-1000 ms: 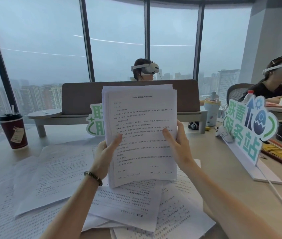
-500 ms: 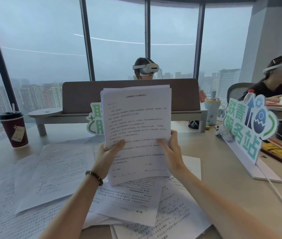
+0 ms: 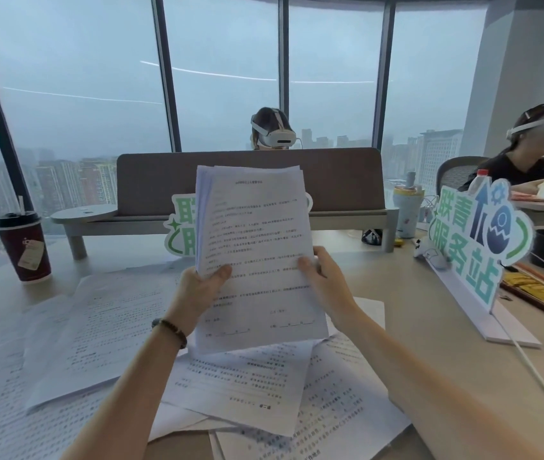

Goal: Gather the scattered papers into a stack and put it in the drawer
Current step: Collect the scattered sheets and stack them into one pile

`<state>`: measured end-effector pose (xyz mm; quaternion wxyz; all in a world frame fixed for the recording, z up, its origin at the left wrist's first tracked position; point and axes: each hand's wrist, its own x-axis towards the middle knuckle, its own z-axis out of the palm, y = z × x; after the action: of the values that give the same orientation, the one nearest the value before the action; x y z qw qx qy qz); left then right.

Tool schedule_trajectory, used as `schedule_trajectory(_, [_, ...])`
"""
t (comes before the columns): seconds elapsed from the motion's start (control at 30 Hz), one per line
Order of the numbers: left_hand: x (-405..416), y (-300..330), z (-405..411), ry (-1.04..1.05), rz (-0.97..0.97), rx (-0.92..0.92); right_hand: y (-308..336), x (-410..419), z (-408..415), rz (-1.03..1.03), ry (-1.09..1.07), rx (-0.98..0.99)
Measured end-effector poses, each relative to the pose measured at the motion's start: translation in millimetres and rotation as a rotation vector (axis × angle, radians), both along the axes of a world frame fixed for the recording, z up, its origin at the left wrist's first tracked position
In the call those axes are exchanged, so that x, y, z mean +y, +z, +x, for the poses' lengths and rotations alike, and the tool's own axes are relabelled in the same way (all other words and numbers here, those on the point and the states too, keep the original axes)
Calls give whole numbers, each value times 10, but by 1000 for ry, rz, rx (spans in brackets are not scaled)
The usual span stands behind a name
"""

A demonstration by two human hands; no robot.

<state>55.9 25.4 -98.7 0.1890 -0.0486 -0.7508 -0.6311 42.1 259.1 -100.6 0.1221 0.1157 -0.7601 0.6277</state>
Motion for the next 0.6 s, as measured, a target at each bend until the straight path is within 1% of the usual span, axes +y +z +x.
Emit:
schedule_trajectory(0.07, [-111, -15, -34, -75, 70, -123, 58, 48, 0, 75, -77, -58])
schedule_trajectory(0.13, [-237, -76, -76, -91, 65, -293, 52, 133, -54, 247, -156, -164])
schedule_trajectory(0.2, [-350, -164, -151, -31, -3, -456, 13, 214, -105, 505, -180, -303])
schedule_trajectory(0.23, [-376, -207, -185, 10, -66, -519, -12, 245, -130, 602, -177, -353])
schedule_trajectory(0.27, [-383, -238, -211, 35, -175, -564, -26, 264, -147, 661, -170, -383])
schedule_trajectory(0.33, [-359, -276, -237, 87, -439, -628, -45, 267, -153, 674, -168, -400])
schedule_trajectory(0.37, [-341, -284, -239, 104, -502, -639, -58, 265, -166, 646, -162, -399])
schedule_trajectory(0.4, [-336, -293, -247, 105, -519, -649, -87, 266, -197, 596, -154, -407])
schedule_trajectory(0.47, [-329, -306, -256, 103, -492, -645, -138, 267, -227, 498, -138, -430])
schedule_trajectory(0.6, [-258, -310, -235, 98, -357, -620, -194, 274, -229, 439, -88, -443])
